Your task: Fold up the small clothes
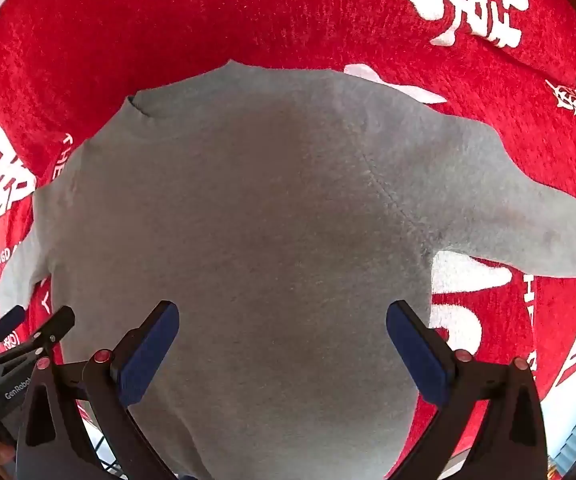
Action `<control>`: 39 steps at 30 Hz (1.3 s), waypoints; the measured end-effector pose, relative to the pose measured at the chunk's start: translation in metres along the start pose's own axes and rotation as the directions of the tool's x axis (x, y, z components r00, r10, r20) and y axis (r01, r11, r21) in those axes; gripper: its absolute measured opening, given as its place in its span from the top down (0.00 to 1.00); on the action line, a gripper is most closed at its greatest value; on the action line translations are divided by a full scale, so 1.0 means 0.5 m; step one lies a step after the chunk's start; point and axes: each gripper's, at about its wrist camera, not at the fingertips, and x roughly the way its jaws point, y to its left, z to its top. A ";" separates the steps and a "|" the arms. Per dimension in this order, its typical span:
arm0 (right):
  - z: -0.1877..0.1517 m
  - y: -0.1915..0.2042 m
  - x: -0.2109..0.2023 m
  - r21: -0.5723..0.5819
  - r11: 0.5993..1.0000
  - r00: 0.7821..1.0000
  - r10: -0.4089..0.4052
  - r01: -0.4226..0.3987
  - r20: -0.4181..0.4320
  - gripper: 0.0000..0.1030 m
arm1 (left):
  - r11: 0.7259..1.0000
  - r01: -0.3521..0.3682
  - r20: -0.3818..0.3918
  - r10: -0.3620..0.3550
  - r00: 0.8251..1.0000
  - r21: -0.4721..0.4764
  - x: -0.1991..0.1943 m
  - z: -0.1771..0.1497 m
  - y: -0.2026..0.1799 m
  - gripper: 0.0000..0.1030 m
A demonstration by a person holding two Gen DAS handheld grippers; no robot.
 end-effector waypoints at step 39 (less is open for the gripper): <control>0.003 -0.027 0.003 -0.070 0.998 1.000 -0.010 0.009 -0.016 0.00 | 0.999 0.035 -0.036 -0.036 0.999 -0.027 0.009 0.007 0.001 0.00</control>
